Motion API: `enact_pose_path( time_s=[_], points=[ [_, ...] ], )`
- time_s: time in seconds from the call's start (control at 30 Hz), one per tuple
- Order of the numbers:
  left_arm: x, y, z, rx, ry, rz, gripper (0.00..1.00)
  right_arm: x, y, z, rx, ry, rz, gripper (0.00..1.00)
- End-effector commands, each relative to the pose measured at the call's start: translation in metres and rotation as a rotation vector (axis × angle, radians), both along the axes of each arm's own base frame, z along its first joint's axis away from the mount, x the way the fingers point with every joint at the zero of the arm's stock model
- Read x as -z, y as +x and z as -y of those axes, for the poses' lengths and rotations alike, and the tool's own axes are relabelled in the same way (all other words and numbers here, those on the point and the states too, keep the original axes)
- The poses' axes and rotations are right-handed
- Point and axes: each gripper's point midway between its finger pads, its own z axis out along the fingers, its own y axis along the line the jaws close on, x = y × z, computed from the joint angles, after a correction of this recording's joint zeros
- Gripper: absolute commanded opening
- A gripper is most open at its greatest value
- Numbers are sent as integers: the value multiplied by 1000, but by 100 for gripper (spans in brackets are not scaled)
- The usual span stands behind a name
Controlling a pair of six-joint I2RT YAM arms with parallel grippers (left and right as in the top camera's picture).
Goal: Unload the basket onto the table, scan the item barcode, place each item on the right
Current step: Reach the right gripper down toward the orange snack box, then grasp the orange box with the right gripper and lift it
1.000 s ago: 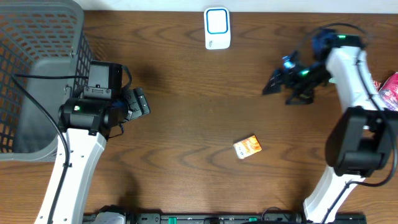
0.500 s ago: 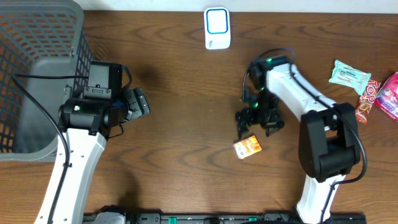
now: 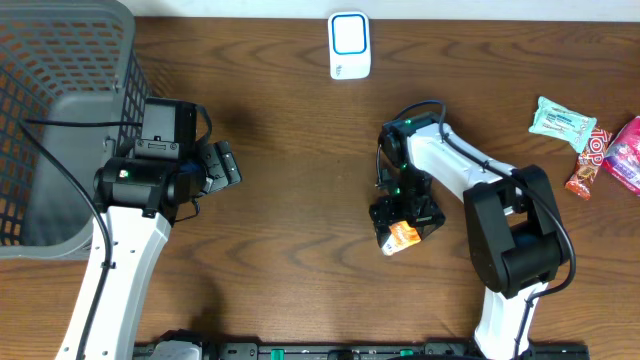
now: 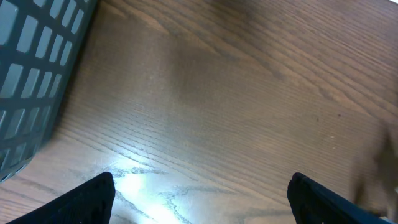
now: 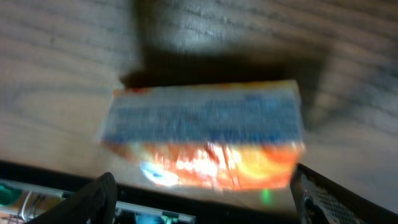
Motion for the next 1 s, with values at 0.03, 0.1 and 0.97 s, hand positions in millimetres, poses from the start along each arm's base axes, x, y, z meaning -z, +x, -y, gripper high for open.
enact_pose_path(
  time_s=[0.03, 0.1, 0.97],
  points=[
    [0, 0, -4, -12, 10, 3, 89, 10, -3, -3, 69, -26, 4, 84],
    [0, 0, -4, -12, 10, 3, 89, 14, -1, -4, 71, -21, 16, 84],
    [0, 0, -4, -12, 10, 3, 89, 9, 150, -49, 1059, 295, 184, 87]
  ],
)
